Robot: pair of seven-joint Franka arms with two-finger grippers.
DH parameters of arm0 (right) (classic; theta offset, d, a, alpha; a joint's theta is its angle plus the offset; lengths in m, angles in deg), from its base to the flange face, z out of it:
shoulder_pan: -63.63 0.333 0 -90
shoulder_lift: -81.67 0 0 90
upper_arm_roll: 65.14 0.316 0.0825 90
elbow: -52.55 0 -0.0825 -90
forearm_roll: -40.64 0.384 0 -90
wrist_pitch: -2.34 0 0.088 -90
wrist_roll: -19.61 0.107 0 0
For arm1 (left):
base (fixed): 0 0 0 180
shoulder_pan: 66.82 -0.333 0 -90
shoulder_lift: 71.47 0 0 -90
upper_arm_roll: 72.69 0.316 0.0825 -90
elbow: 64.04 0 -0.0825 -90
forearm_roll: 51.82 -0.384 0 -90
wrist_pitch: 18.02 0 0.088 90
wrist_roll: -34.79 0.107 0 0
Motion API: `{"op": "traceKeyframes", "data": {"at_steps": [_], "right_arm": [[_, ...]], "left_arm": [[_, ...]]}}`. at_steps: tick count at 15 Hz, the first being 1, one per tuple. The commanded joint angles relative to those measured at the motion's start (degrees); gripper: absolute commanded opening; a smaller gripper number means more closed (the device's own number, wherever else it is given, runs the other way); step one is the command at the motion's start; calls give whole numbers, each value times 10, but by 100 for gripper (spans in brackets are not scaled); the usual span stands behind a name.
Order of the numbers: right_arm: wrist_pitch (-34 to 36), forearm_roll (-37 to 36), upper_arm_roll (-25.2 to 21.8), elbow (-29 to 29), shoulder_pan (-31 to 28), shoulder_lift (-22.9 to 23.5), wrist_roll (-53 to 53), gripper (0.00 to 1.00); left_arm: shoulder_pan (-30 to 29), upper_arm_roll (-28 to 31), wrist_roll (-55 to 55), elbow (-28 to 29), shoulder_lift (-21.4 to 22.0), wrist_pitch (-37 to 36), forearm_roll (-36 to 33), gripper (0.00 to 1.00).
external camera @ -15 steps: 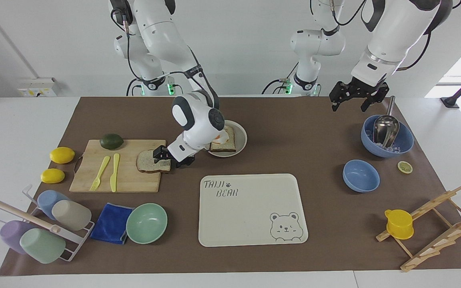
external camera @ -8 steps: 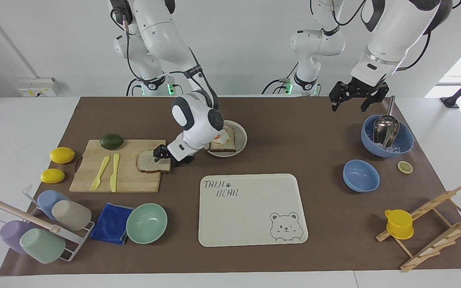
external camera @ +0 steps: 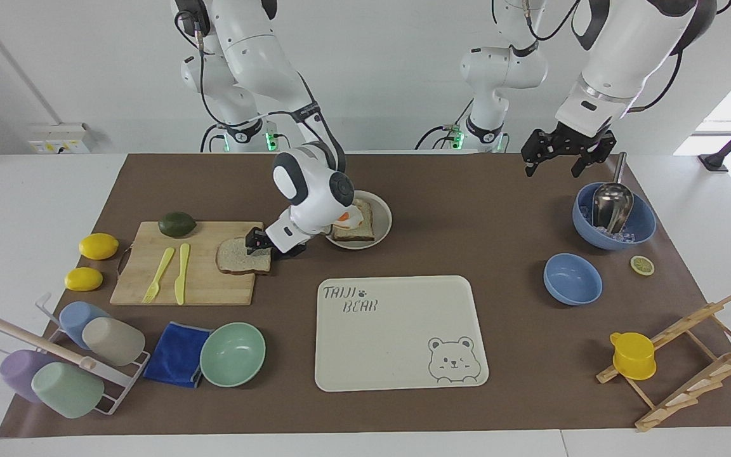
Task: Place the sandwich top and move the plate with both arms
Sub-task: 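Lift the bread slice with the right gripper and carry it toward the plate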
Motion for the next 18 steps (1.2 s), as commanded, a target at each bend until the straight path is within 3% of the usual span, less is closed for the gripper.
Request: {"op": "traceKeyframes", "data": {"at_steps": [1, 2, 5, 10, 12, 18], "right_arm": [[-3, 10, 4, -28, -2, -22, 6, 22], [1, 10, 4, -28, -3, -22, 5, 0], [26, 10, 18, -9, -1, -20, 5, 0], [247, 9, 48, 120, 32, -14, -29, 0], [297, 10, 49, 138, 65, -19, -24, 0], [389, 118, 53, 207, 130, -51, 83, 0]], "left_arm": [[0, 2, -1, 18, 16, 13, 4, 100], [-1, 2, -1, 19, 16, 13, 4, 100], [1, 1, -3, 19, 16, 13, 4, 100], [5, 1, -3, 20, 16, 13, 4, 100], [5, 1, -3, 20, 16, 13, 4, 100], [-2, 2, -1, 20, 16, 13, 4, 100]]}}
